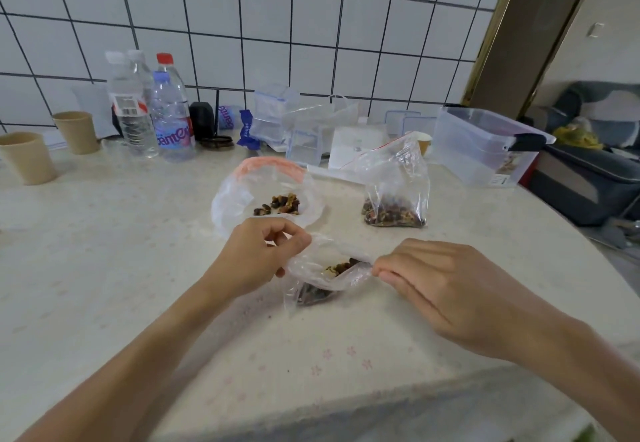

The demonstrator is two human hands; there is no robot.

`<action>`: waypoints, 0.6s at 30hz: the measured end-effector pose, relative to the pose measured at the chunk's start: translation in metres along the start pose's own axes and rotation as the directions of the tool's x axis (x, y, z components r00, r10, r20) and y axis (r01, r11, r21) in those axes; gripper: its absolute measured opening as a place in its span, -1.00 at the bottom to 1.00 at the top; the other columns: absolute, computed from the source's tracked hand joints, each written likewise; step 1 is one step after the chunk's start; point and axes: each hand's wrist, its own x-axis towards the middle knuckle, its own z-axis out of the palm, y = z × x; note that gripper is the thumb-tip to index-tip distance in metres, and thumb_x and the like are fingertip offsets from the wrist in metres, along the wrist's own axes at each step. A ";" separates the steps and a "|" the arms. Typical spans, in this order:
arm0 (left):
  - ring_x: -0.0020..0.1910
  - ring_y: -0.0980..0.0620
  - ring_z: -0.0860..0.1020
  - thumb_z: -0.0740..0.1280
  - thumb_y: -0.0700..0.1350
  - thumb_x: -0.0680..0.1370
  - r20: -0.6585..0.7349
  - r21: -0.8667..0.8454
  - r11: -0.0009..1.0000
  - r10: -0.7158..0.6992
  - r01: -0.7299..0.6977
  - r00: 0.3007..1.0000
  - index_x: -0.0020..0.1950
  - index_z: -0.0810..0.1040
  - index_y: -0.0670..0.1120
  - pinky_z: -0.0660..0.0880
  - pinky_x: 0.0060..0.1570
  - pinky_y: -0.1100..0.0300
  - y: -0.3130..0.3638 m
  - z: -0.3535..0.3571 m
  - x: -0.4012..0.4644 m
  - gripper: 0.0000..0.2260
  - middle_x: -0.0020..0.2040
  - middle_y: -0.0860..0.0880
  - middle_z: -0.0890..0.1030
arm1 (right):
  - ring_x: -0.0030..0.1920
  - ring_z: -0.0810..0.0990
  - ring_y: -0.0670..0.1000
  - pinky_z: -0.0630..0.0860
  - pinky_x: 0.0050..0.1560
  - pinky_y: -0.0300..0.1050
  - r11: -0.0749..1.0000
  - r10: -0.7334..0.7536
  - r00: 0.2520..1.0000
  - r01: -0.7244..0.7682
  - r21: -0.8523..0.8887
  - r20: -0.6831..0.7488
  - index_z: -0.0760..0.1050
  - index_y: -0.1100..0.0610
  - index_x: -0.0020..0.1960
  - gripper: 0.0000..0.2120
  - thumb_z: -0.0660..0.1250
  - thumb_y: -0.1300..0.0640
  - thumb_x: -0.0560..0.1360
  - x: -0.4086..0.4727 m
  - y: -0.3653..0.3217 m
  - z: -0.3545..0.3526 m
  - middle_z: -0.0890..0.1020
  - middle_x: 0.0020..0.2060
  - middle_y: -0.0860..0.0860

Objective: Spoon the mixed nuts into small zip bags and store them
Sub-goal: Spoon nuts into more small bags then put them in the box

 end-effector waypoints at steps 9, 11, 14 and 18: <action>-0.38 0.16 0.53 0.42 0.20 0.54 -0.005 0.032 0.996 0.083 -0.083 0.996 -0.08 0.73 0.13 0.52 -0.28 0.24 -0.011 0.001 0.002 -0.81 -0.20 0.01 0.68 | -0.21 0.68 0.22 0.54 -0.28 -0.02 0.391 0.636 0.771 -0.347 0.853 0.022 0.61 0.23 -0.04 -0.72 0.17 0.20 0.72 0.021 0.027 0.024 0.71 -0.28 0.18; -0.40 0.18 0.53 0.43 0.22 0.53 -0.028 0.035 0.995 0.095 -0.094 0.995 -0.08 0.73 0.14 0.52 -0.29 0.24 -0.011 0.000 0.003 -0.81 -0.18 0.06 0.68 | -0.27 0.69 0.22 0.52 -0.38 -0.07 0.227 0.697 0.714 -0.298 0.927 0.059 0.59 0.26 -0.08 -0.71 0.17 0.21 0.71 0.025 0.029 0.029 0.68 -0.32 0.23; -0.42 0.17 0.52 0.42 0.22 0.54 -0.095 0.054 0.991 0.124 -0.119 0.988 -0.09 0.71 0.14 0.53 -0.32 0.23 -0.008 -0.003 0.004 -0.81 -0.15 0.10 0.67 | -0.30 0.67 0.23 0.48 -0.44 -0.07 0.070 0.764 0.637 -0.240 0.968 0.103 0.58 0.22 -0.13 -0.70 0.19 0.15 0.70 0.032 0.027 0.036 0.65 -0.34 0.26; -0.41 0.06 0.52 0.44 0.12 0.57 -0.270 0.083 0.978 0.206 -0.190 0.940 -0.10 0.70 0.12 0.54 -0.30 0.11 0.000 -0.015 0.007 -0.87 -0.15 0.11 0.68 | -0.34 0.65 0.19 0.43 -0.49 -0.07 -0.107 0.803 0.562 -0.197 0.975 0.201 0.53 0.24 -0.10 -0.72 0.15 0.16 0.69 0.052 0.025 0.044 0.61 -0.38 0.18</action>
